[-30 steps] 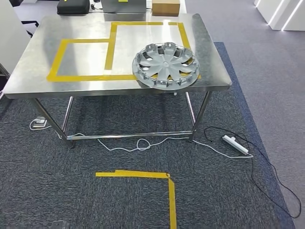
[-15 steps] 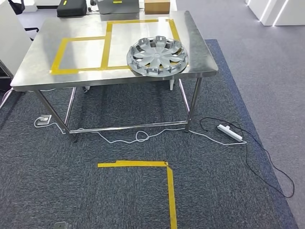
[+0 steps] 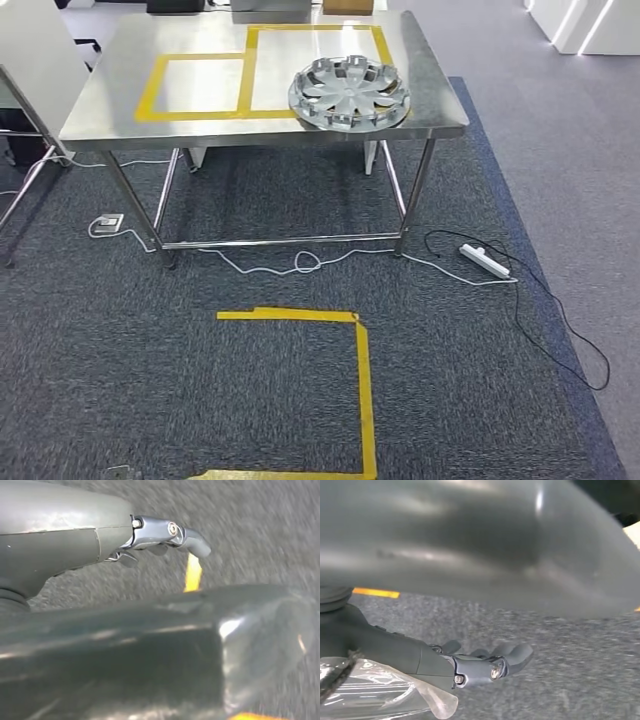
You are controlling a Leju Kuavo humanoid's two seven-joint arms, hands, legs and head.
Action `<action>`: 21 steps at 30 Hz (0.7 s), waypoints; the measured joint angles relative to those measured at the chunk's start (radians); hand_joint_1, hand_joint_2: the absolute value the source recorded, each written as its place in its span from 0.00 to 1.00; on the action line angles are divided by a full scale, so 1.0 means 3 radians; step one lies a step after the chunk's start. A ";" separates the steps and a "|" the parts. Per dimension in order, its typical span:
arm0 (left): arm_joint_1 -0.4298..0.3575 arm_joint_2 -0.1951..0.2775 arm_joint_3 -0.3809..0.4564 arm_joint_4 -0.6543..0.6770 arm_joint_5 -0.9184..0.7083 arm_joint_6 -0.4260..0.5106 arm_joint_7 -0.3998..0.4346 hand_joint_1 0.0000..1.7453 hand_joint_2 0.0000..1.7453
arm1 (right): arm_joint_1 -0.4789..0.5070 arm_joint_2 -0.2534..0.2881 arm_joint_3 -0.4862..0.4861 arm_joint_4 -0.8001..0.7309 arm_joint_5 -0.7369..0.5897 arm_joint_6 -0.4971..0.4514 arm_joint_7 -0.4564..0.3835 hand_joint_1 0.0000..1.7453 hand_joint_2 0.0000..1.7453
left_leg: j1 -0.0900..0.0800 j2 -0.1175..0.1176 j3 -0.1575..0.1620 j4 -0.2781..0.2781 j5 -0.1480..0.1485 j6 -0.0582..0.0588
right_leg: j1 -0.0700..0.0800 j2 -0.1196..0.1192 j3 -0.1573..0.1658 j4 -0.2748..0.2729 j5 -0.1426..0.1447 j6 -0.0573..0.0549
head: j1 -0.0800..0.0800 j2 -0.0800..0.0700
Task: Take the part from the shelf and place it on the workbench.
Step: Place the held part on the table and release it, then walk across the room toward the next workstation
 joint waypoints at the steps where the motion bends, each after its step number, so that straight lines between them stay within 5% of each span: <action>1: 0.0001 0.0003 0.0009 0.0000 0.0000 0.0003 0.0000 0.00 0.00 | -0.0003 -0.0001 -0.0003 0.0005 0.0005 0.0000 -0.0001 0.00 0.00 | -0.0005 -0.0010 -0.0064 0.0001 0.0049 0.0004 | -0.0003 0.0005 -0.0033 0.0196 -0.0160 0.0001 | 0.0006 0.0000; 2: 0.0002 0.0003 0.0016 0.0000 0.0001 0.0007 0.0000 0.00 0.00 | -0.0007 -0.0002 -0.0005 0.0009 0.0011 0.0001 -0.0003 0.00 0.00 | -0.0010 -0.0022 -0.0133 0.0004 0.0101 0.0002 | -0.0005 0.0008 -0.0046 0.0386 -0.0243 -0.0003 | 0.0006 0.0000; 3: 0.0004 0.0003 0.0021 0.0000 0.0001 0.0011 0.0000 0.00 0.00 | -0.0010 -0.0003 -0.0009 0.0012 0.0017 0.0003 -0.0005 0.00 0.00 | -0.0015 -0.0037 -0.0206 0.0010 0.0155 -0.0001 | -0.0004 0.0010 -0.0029 0.0525 -0.0224 -0.0011 | 0.0006 0.0000; 5: 0.0005 -0.0001 0.0030 0.0000 0.0001 0.0016 0.0000 0.00 0.00 | -0.0015 -0.0006 -0.0014 0.0017 0.0037 0.0004 -0.0010 0.00 0.00 | -0.0020 -0.0083 -0.0351 0.0024 0.0258 -0.0013 | 0.0001 0.0038 0.0129 0.0525 0.0020 -0.0034 | 0.0005 0.0000; 7: 0.0001 -0.0009 0.0045 0.0000 0.0000 0.0019 -0.0001 0.00 0.00 | -0.0025 -0.0009 -0.0019 0.0024 0.0072 0.0006 -0.0022 0.00 0.00 | -0.0025 -0.0147 -0.0455 0.0038 0.0353 -0.0036 | 0.0006 0.0173 0.0527 0.0062 0.0144 -0.0067 | 0.0007 0.0000; 9: -0.0006 -0.0018 0.0069 0.0000 -0.0006 0.0020 -0.0006 0.00 0.00 | -0.0045 -0.0012 -0.0026 0.0043 0.0111 0.0008 -0.0038 0.00 0.00 | -0.0031 -0.0214 -0.0509 0.0041 0.0449 -0.0063 | 0.0008 0.0302 0.0917 -0.0517 0.0015 -0.0092 | 0.0004 0.0000; 10: -0.0005 -0.0020 0.0082 0.0000 -0.0012 0.0021 -0.0009 0.00 0.00 | -0.0056 -0.0013 -0.0032 0.0059 0.0128 0.0009 -0.0046 0.00 0.00 | -0.0031 -0.0251 -0.0526 0.0034 0.0496 -0.0082 | 0.0013 0.0312 0.1015 -0.0685 -0.0046 -0.0103 | 0.0006 0.0000; 12: 0.0013 -0.0017 0.0111 0.0000 -0.0021 0.0025 -0.0013 0.00 0.00 | -0.0069 -0.0017 -0.0047 0.0093 0.0153 0.0009 -0.0057 0.00 0.00 | -0.0027 -0.0294 -0.0562 0.0020 0.0548 -0.0119 | 0.0013 0.0227 0.0987 -0.0729 -0.0029 -0.0132 | 0.0005 0.0000; 13: 0.0026 -0.0016 0.0123 0.0000 -0.0024 0.0027 -0.0014 0.00 0.00 | -0.0070 -0.0019 -0.0053 0.0107 0.0164 0.0008 -0.0061 0.00 0.00 | -0.0025 -0.0261 -0.0585 0.0057 0.0478 -0.0134 | 0.0010 0.0174 0.0956 -0.0728 0.0002 -0.0158 | -0.0002 0.0000; 16: 0.0039 -0.0017 0.0149 0.0000 -0.0026 0.0029 -0.0015 0.00 0.00 | -0.0061 -0.0028 -0.0065 0.0134 0.0185 0.0005 -0.0067 0.00 0.00 | -0.0008 -0.0088 -0.0684 0.0530 -0.0017 -0.0170 | 0.0019 0.0000 0.0839 -0.0718 0.0083 -0.0215 | -0.0032 0.0000; 17: 0.0038 -0.0018 0.0157 0.0000 -0.0030 0.0030 -0.0016 0.00 0.00 | -0.0060 -0.0030 -0.0069 0.0142 0.0194 0.0003 -0.0070 0.00 0.00 | 0.0000 -0.0067 -0.0714 0.0757 -0.0103 -0.0186 | 0.0023 -0.0059 0.0796 -0.0705 0.0105 -0.0217 | -0.0033 0.0000; 19: 0.0043 -0.0020 0.0176 0.0000 -0.0043 0.0032 -0.0021 0.00 0.00 | -0.0064 -0.0034 -0.0074 0.0155 0.0222 -0.0005 -0.0084 0.00 0.00 | 0.0011 -0.0047 -0.0709 0.1059 0.0019 -0.0207 | 0.0027 -0.0173 0.0692 -0.0655 0.0142 -0.0211 | -0.0033 0.0000; 21: 0.0050 -0.0020 0.0198 0.0000 -0.0057 0.0035 -0.0028 0.00 0.00 | -0.0070 -0.0036 -0.0076 0.0160 0.0256 -0.0009 -0.0097 0.00 0.00 | 0.0013 0.0017 -0.0506 0.0924 0.0226 -0.0203 | 0.0029 -0.0268 0.0592 -0.0585 0.0160 -0.0200 | -0.0034 0.0000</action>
